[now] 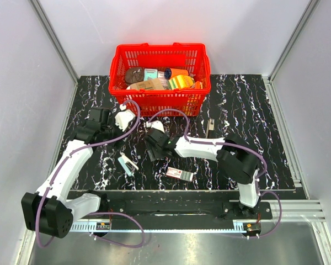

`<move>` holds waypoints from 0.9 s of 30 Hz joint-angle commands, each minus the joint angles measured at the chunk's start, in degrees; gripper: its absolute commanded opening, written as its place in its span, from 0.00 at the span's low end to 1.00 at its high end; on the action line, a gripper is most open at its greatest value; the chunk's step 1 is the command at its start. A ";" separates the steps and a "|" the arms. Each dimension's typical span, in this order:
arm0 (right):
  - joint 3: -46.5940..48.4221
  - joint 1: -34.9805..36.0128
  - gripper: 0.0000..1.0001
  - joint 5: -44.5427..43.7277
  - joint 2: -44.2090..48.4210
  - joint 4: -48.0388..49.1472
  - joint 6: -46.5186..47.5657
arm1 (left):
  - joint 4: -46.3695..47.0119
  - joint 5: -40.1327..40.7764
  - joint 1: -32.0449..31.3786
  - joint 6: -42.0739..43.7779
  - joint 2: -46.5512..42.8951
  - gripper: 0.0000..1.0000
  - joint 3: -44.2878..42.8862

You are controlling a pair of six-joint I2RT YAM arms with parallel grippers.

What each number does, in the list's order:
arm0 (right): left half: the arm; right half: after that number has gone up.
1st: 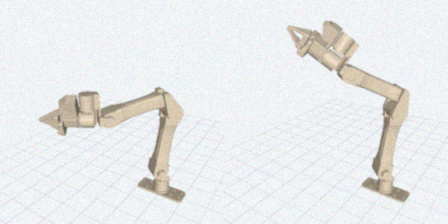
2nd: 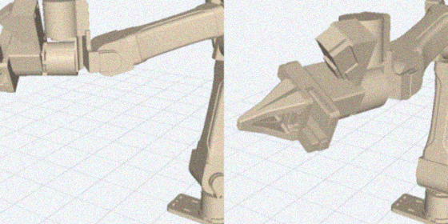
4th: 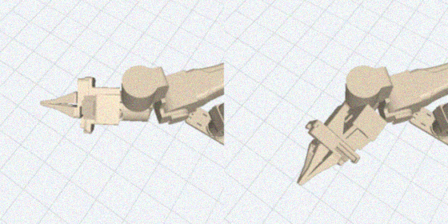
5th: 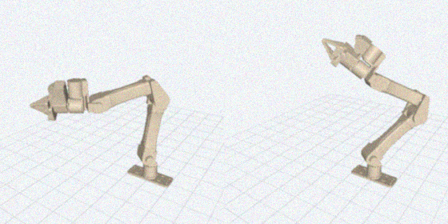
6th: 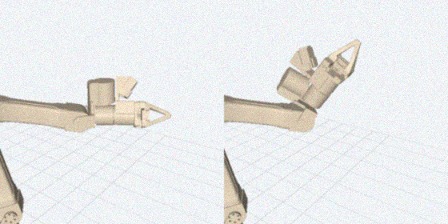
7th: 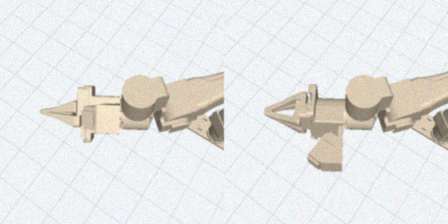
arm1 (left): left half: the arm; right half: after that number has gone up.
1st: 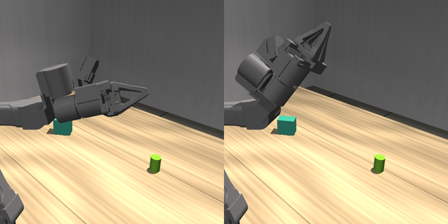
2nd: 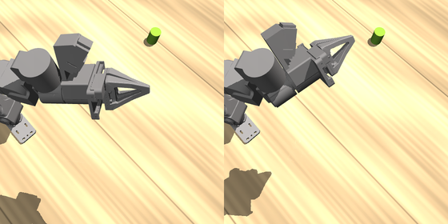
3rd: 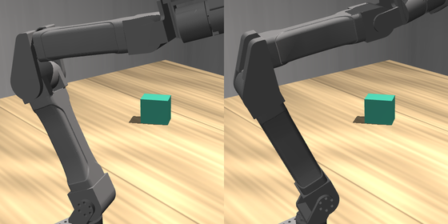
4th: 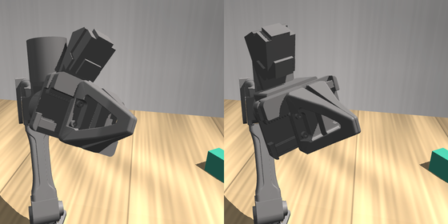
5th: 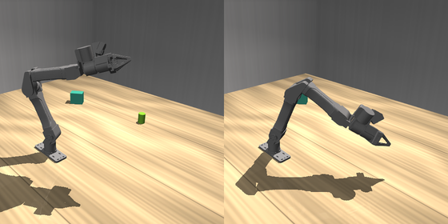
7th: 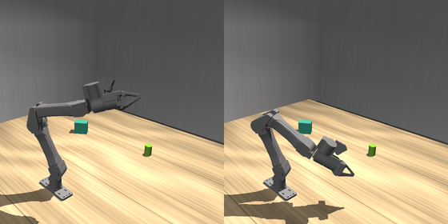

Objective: Unload the staples from the stapler

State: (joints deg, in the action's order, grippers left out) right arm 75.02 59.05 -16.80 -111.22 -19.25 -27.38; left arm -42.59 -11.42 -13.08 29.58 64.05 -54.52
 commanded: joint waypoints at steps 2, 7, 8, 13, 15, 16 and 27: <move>4.60 1.07 0.68 -0.43 -2.15 -2.90 0.39 | -1.80 -1.06 0.60 -2.95 -1.65 0.68 -0.94; 5.04 1.25 0.58 -0.17 -3.56 -3.34 -0.22 | -1.27 -0.80 1.13 -3.74 -1.74 0.69 -0.67; 5.22 1.25 0.55 -0.17 -3.83 -3.34 -0.22 | -1.10 -0.80 1.22 -3.92 -1.82 0.69 -0.59; 7.15 1.25 0.47 -0.25 -5.93 -5.27 -0.48 | 0.31 0.08 1.39 -4.01 -1.30 0.70 0.03; 7.59 1.25 0.46 -0.17 -6.64 -5.80 -0.40 | 0.31 -0.27 1.48 -4.36 -1.21 0.70 -0.14; 7.68 1.25 0.46 -0.17 -6.82 -5.80 -0.31 | 0.57 -0.53 1.48 -4.53 -1.30 0.71 -0.15; 9.26 1.33 0.24 -1.31 -8.23 -9.67 -2.15 | 1.72 0.70 1.66 -4.10 -2.97 0.72 2.05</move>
State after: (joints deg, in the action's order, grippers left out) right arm 82.81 59.90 -16.99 -118.19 -25.85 -27.99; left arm -43.07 -11.46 -11.92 26.02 63.02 -53.45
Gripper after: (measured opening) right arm 0.266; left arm 0.715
